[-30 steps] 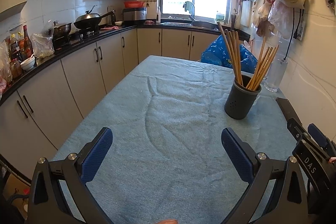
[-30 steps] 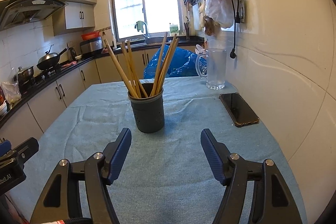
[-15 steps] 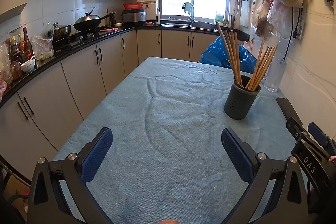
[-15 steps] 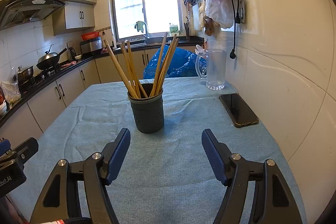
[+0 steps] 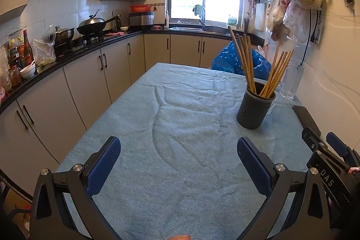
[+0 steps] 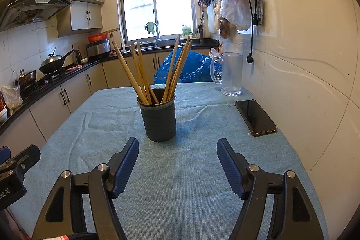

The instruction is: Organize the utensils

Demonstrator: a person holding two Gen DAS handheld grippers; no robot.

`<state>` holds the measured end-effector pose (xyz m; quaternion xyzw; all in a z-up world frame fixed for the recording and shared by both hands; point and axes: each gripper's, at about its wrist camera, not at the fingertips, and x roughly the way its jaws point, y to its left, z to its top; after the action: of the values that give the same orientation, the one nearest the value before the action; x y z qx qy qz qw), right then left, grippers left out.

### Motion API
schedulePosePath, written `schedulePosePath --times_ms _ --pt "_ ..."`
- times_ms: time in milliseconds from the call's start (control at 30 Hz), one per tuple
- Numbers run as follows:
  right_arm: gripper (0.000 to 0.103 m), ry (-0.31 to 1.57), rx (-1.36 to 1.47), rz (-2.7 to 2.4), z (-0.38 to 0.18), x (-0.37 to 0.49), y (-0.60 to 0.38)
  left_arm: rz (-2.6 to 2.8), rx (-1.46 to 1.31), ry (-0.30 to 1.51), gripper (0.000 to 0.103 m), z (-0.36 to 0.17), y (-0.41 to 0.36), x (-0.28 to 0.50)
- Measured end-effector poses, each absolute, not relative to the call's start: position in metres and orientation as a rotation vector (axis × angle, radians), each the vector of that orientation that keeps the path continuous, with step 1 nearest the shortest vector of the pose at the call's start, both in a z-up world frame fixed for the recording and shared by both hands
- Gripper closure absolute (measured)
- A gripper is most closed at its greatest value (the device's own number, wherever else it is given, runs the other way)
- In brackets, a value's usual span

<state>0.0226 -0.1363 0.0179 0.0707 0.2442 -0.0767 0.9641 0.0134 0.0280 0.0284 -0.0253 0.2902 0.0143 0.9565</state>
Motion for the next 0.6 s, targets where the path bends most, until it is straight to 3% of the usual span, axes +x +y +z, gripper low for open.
schedulePosePath --times_ms 600 --pt "0.025 0.491 0.140 -0.154 0.0175 0.0217 -0.1354 0.025 -0.049 0.635 0.000 0.0194 0.0298 0.0154"
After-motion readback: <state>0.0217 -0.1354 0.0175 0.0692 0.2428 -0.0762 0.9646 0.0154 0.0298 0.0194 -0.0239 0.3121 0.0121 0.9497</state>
